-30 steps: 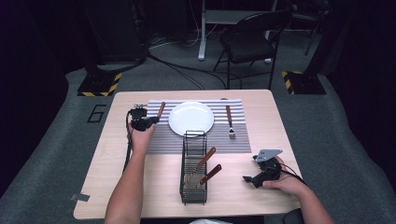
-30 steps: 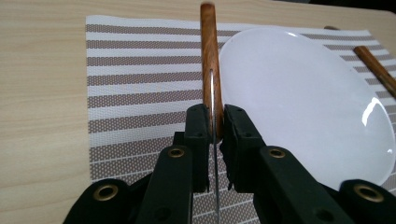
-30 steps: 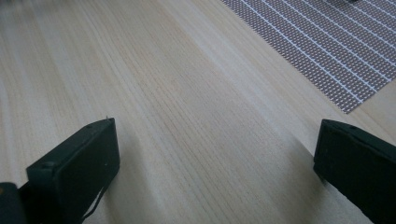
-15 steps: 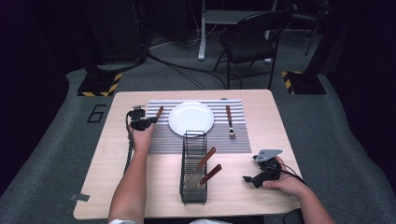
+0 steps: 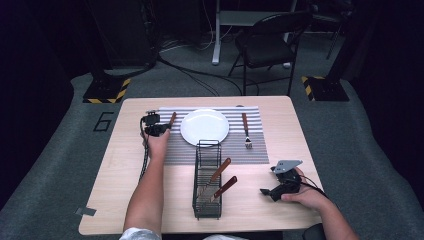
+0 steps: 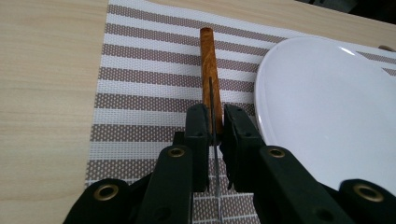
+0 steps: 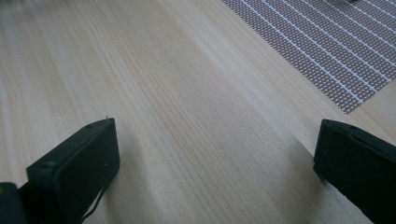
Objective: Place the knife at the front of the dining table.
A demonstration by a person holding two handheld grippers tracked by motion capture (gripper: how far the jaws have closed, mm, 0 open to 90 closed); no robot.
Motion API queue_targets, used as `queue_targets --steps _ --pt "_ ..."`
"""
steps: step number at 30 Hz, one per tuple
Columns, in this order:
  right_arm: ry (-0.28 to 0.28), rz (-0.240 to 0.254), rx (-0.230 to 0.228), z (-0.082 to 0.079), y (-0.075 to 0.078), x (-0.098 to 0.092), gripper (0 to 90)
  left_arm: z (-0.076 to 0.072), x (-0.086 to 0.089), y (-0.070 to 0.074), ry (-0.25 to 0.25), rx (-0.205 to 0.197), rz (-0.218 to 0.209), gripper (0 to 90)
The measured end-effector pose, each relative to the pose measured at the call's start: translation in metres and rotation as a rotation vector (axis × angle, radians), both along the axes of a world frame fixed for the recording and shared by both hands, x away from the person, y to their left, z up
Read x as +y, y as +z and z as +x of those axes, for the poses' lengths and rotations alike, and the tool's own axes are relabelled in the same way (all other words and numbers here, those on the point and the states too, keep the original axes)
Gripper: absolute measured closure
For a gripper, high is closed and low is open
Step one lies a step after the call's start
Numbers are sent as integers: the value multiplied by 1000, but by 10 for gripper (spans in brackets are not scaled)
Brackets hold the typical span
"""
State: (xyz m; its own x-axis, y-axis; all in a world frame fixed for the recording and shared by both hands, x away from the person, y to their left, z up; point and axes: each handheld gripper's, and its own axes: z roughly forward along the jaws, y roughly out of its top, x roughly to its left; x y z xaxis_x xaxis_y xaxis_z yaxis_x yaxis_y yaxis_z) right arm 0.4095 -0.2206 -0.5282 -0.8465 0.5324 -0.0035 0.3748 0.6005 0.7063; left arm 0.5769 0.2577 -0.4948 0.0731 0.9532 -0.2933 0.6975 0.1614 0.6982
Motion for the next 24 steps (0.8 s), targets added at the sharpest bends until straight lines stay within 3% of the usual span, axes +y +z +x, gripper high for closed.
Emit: queue_targets --steps 8,14,24 --pt "2 -1 -1 0 0 0 0 4 -3 -9 40 21 -12 808" --pt "2 -1 -1 0 0 0 0 3 -3 -19 44 45 -35 807" --pt "2 -1 -2 0 0 0 0 2 5 -21 30 42 -53 768"
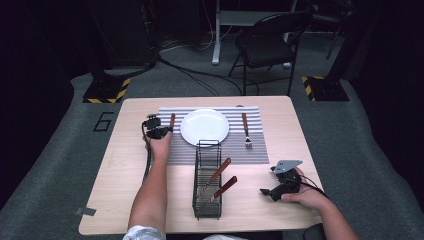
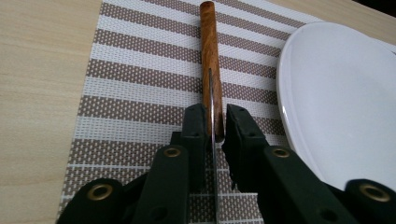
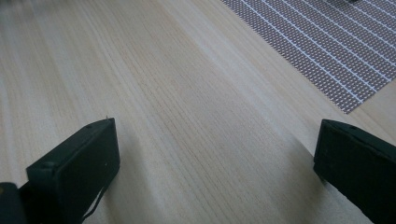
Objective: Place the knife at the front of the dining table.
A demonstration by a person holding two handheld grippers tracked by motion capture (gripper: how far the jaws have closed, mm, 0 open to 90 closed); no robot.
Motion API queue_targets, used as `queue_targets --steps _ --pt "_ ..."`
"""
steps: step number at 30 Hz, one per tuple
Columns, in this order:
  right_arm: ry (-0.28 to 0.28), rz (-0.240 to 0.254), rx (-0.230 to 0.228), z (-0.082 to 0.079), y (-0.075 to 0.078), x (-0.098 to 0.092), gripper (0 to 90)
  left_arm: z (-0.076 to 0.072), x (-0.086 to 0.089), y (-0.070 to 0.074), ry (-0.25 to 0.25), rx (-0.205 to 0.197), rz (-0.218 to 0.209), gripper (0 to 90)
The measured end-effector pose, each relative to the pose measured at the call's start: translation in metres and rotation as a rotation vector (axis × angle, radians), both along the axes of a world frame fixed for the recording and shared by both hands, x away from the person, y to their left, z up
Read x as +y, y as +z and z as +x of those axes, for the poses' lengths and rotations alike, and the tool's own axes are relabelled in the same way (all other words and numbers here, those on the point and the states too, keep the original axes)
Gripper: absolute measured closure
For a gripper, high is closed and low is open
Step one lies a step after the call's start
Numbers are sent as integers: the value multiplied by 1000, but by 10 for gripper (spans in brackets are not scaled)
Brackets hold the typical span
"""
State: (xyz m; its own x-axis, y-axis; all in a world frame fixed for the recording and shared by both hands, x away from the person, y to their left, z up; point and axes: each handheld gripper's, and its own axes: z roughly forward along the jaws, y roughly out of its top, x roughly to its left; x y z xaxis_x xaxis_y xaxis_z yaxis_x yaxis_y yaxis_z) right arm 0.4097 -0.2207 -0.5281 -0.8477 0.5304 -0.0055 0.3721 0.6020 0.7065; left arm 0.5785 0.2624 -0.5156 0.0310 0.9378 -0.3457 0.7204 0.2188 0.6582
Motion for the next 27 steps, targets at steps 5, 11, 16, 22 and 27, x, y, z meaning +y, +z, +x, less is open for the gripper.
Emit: queue_targets --steps 5,11,16,22,27 --pt "0 0 0 0 0 0 0 -1 4 0 17 4 1 756" --pt "-4 1 4 0 0 0 0 -2 6 2 18 4 9 715" --pt "0 0 0 0 0 0 0 -3 8 4 11 -5 13 703" --pt "0 0 0 0 0 0 0 -6 11 10 15 -10 11 695" --pt "0 0 0 0 0 0 0 -12 14 17 -5 -29 14 667"
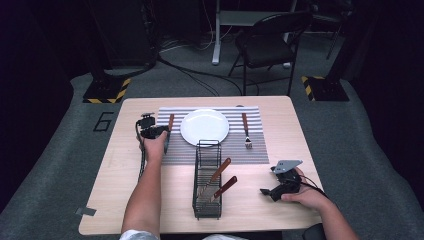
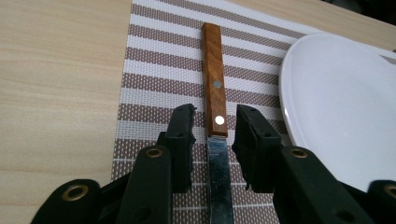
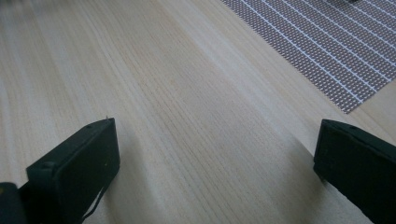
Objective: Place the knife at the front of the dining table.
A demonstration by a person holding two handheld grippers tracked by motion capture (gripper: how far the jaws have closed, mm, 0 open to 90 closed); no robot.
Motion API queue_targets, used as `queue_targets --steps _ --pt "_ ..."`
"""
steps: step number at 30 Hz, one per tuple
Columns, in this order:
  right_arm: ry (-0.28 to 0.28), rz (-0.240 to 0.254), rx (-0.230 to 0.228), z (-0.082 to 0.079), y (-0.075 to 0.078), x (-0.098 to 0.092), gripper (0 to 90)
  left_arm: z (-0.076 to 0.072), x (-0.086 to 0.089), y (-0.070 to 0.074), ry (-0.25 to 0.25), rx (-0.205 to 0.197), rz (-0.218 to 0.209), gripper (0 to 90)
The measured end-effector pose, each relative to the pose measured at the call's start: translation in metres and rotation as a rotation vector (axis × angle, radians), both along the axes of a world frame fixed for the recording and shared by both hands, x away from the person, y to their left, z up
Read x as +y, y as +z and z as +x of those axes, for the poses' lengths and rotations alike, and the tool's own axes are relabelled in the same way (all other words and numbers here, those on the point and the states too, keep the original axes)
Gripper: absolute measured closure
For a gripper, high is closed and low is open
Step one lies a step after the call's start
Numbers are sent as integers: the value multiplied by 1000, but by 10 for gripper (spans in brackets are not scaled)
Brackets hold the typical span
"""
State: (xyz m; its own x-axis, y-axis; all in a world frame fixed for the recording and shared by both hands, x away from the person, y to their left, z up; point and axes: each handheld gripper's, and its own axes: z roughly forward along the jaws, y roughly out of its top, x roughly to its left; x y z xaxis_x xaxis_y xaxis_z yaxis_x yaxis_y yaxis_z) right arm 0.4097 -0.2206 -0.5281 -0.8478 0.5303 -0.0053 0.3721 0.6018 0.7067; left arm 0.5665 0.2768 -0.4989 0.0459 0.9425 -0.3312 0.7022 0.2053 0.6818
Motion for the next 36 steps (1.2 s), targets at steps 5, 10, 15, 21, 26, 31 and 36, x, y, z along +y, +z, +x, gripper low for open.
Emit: queue_targets --steps 5,10,15,21,26,31,36 --pt "2 0 -2 0 0 0 0 -10 4 6 -27 -21 14 626" --pt "2 1 -2 0 0 0 0 -19 9 15 -38 -52 17 602" --pt "1 0 -2 0 0 0 0 -29 14 28 -69 -77 19 572" --pt "1 1 -2 0 0 0 0 -42 17 42 -119 -94 48 552" --pt "-4 1 5 0 0 0 0 -54 12 56 -158 -131 55 534" --pt "1 0 -2 0 0 0 0 -70 2 68 -219 -163 75 516" --pt "-6 0 9 -1 0 0 0 -84 -10 72 -275 -167 96 511"
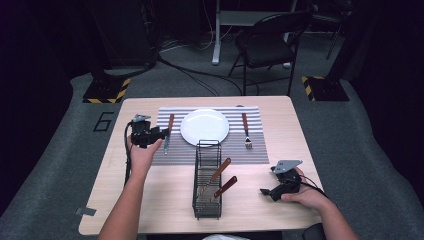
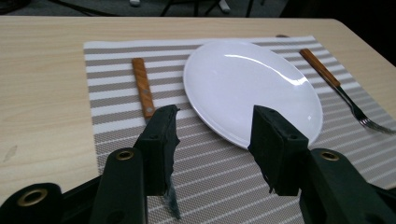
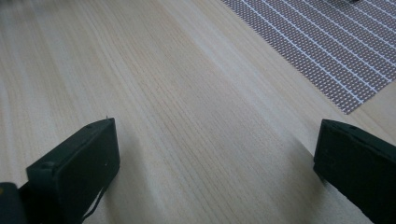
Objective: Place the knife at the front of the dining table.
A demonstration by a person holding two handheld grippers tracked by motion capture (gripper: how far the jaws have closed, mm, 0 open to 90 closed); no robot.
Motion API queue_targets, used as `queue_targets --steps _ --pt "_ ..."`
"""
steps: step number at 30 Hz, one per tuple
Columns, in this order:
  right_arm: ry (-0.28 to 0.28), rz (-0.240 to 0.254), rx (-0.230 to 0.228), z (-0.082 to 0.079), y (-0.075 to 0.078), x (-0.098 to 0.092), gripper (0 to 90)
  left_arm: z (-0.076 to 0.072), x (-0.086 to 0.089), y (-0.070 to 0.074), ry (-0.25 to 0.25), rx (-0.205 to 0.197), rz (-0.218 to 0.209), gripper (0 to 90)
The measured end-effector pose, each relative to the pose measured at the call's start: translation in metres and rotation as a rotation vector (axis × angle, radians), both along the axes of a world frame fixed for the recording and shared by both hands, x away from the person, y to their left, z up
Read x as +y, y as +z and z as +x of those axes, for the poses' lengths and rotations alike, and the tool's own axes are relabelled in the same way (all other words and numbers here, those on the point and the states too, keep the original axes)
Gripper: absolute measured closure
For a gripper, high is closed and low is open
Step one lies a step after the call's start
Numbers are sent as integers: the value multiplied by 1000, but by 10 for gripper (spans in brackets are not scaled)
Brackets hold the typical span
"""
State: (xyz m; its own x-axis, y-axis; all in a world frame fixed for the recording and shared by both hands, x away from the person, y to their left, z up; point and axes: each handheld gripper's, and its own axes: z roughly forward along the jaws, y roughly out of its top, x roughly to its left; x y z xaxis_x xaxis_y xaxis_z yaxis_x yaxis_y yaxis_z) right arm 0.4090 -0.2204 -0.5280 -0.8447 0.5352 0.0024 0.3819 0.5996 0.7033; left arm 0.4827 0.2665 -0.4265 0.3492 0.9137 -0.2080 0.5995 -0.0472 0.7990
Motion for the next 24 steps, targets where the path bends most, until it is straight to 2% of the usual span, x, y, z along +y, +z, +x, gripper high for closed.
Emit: queue_targets --steps 3,6,8,14,19,24 --pt "4 1 -8 1 0 0 0 -8 -7 3 -33 -3 23 508" --pt "4 1 -8 1 0 0 0 -16 -11 3 -53 -14 25 502" --pt "4 2 -8 1 0 0 0 -22 -15 2 -78 -3 43 501" --pt "4 2 -8 1 0 0 0 -35 -21 -9 -111 16 71 495" --pt "3 1 -7 1 0 0 0 -44 -21 -21 -153 24 119 494" --pt "4 1 -8 1 0 0 0 -52 -15 -28 -174 36 120 466"
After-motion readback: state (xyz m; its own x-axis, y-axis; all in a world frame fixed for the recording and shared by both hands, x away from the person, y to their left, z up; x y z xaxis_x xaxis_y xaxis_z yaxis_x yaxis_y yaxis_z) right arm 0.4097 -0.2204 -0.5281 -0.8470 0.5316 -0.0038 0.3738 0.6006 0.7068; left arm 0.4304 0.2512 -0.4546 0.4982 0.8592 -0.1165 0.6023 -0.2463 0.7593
